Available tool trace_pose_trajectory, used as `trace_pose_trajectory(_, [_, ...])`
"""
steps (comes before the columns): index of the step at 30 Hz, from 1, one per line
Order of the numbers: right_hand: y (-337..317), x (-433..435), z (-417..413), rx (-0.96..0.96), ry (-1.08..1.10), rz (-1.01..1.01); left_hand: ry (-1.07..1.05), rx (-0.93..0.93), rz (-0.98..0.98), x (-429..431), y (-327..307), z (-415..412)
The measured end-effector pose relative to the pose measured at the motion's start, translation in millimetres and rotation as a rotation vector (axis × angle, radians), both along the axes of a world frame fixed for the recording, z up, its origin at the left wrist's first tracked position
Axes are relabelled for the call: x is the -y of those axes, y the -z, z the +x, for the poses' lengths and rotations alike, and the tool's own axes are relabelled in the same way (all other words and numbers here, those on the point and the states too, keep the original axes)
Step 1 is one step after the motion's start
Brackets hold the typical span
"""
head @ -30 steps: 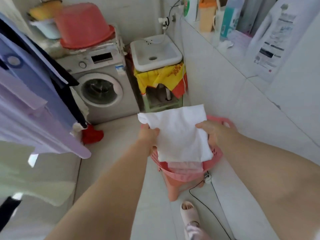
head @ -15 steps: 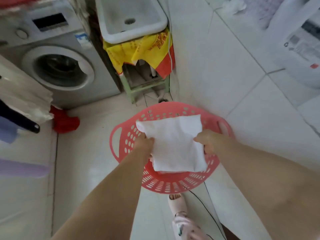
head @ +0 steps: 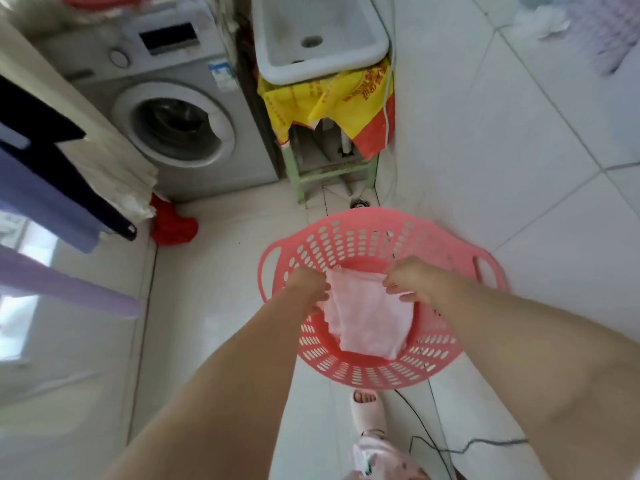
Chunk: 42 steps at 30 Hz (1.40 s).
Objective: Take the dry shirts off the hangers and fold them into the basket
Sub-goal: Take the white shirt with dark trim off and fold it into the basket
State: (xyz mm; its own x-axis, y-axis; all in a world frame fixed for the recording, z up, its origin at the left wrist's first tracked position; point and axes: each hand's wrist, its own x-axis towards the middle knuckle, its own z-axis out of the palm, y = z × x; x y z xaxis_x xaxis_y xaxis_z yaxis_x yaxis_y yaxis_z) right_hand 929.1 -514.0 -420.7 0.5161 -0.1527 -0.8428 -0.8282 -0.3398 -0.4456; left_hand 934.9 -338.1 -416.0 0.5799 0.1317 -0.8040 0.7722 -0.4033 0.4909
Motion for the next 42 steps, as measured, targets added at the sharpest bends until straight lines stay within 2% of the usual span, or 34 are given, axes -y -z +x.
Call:
trace_pose_trajectory(5, [-26.5, -50.1, 2.1, 0.053, -0.143, 0.026, -0.106, 0.046, -0.018, -37.3, -43.6, -24.5])
trace_pose_trajectory(11, [-58.4, -122.4, -11.1, 0.154, -0.437, 0.066, -0.227, 0.101, -0.003, -94.1, -86.4, -69.9])
trace_pose_trajectory(15, [-86.3, -179.1, -44.3, 0.258, -0.550, 0.147, -0.309, 0.126, 0.006, -138.2, -115.5, -121.0])
trace_pose_trajectory(23, [-116.8, -262.0, -139.2, 0.313, -0.708, 0.184, -0.449, 0.126, 0.076, -201.1, -146.1, -241.7])
trace_pose_trajectory(30, [-167.3, -317.4, -227.6, 0.431, -0.800, 0.273, -0.556, 0.227, 0.141, -254.1, -190.1, -340.4])
trace_pose_trajectory(34, [-197.1, -348.0, -267.7, 0.535, -0.835, 0.296, -0.596, 0.344, 0.198, -284.4, -221.3, -391.2])
trace_pose_trajectory(42, [-260.2, -385.1, -321.6, 0.675, -0.807, 0.416, -0.678, 0.526, 0.296, -319.9, -286.6, -442.9])
